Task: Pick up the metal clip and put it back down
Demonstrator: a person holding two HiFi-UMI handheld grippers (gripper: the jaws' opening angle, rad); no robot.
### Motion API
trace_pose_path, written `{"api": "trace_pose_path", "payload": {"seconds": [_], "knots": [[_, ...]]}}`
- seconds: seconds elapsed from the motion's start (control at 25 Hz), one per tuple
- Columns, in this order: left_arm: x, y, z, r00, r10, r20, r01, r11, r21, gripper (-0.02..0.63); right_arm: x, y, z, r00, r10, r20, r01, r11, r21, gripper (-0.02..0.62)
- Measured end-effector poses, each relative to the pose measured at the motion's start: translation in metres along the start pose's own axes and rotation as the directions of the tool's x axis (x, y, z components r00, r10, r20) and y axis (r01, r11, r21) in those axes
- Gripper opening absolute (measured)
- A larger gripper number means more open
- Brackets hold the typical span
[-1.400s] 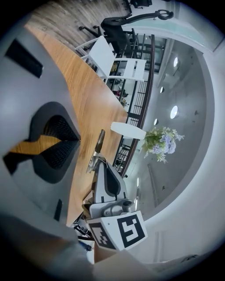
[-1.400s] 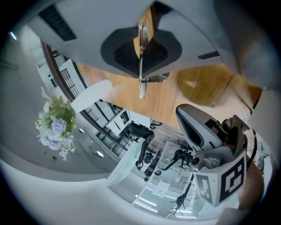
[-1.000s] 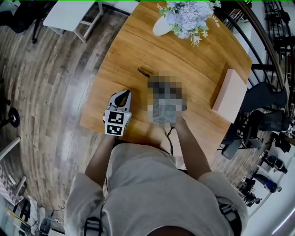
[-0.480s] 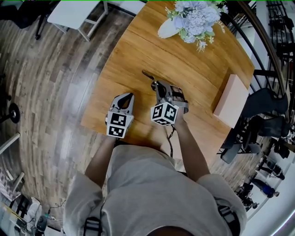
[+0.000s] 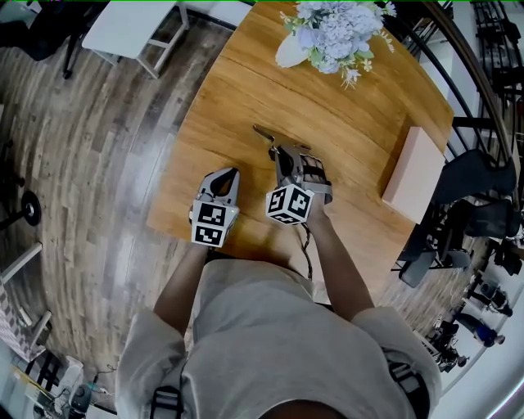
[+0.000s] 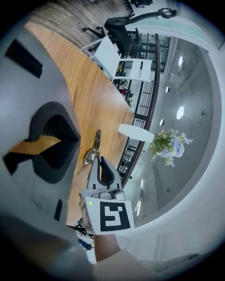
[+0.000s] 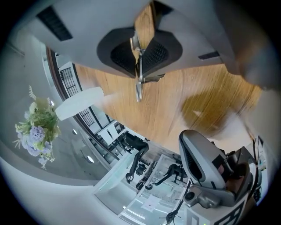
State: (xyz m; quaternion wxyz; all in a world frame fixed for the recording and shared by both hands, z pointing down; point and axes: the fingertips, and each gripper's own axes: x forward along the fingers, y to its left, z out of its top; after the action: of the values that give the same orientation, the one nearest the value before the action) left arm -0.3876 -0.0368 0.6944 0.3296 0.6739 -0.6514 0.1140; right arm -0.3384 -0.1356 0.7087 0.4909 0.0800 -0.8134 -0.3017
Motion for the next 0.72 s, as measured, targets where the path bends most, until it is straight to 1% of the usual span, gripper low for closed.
{"api": "trace_pose_path", "payload": {"seconds": [0.24, 0.28, 0.32, 0.44, 0.56, 0.72], "knots": [[0.0, -0.003, -0.002, 1.0, 0.002, -0.007, -0.002, 1.0, 0.005, 0.023, 0.003, 0.005, -0.002, 1.0, 0.01, -0.002, -0.01, 1.0, 0.018, 0.042], [0.0, -0.004, -0.002, 1.0, 0.003, -0.007, -0.003, 1.0, 0.005, 0.023, 0.003, 0.007, -0.003, 1.0, 0.017, -0.005, -0.017, 1.0, 0.02, 0.054], [0.001, -0.005, -0.003, 1.0, 0.003, -0.009, -0.003, 1.0, 0.006, 0.023, 0.003, 0.008, -0.005, 1.0, 0.023, -0.008, -0.022, 0.999, 0.025, 0.078], [0.001, -0.006, -0.004, 1.0, 0.009, -0.012, -0.009, 1.0, 0.008, 0.023, 0.005, 0.011, -0.007, 0.999, 0.036, -0.011, -0.036, 0.998, 0.047, 0.103], [-0.001, -0.007, -0.003, 1.0, 0.015, -0.01, -0.015, 1.0, 0.007, 0.023, 0.006, 0.015, -0.006, 0.998, 0.055, -0.008, -0.054, 0.997, 0.063, 0.149], [0.0, -0.012, -0.006, 1.0, 0.016, -0.017, -0.016, 1.0, 0.008, 0.023, 0.003, 0.019, -0.007, 0.997, 0.071, 0.0, -0.071, 0.995, 0.077, 0.182]]}}
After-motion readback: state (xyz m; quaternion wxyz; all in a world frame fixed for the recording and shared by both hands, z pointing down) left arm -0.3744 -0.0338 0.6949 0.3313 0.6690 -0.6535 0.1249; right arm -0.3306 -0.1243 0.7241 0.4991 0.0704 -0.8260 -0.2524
